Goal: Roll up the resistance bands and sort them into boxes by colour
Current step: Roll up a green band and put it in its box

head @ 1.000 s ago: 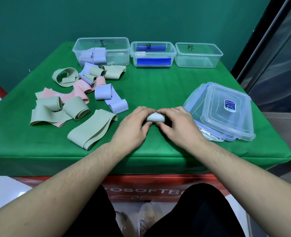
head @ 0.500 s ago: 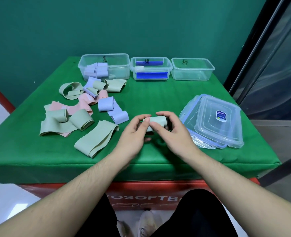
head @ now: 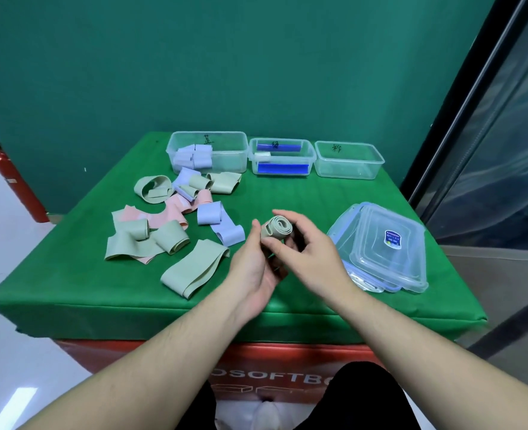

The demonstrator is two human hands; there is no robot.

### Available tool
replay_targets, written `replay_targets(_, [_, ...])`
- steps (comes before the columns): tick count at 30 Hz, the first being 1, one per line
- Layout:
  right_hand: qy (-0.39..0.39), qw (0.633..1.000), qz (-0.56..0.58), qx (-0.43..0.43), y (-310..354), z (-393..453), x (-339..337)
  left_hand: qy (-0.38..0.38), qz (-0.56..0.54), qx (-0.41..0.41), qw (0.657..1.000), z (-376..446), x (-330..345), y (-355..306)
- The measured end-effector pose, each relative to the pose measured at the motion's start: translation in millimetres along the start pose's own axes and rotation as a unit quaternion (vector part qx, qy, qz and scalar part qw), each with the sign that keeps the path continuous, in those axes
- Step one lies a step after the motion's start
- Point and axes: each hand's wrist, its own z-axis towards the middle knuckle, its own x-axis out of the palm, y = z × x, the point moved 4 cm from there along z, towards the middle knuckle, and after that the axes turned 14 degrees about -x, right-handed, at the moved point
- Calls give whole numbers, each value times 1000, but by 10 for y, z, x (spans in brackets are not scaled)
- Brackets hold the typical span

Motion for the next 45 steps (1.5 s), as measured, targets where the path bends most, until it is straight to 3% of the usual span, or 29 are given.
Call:
replay_targets(5, [44, 966, -227, -118, 142, 127, -78, -25, 92, -29, 995, -111, 46, -127])
replay_targets(10, [128, 949, -259, -125, 243, 164, -78, -86, 83, -9, 993, -182, 7, -262])
replay_targets(14, [149, 930, -302, -146, 289, 198, -92, -46, 77, -21, 996, -290, 56, -270])
replay_targets(25, [200, 943, -248, -95, 295, 300, -181, 26, 171, 22, 985, -463, 91, -361])
replay_targets(33, [167, 975, -129, -66, 202, 476, -227, 78, 159, 14, 984, -305, 206, -471])
replay_targets(45, [168, 963, -198, -72, -138, 857, -396, 96, 131, -49, 986, 175, 327, -708])
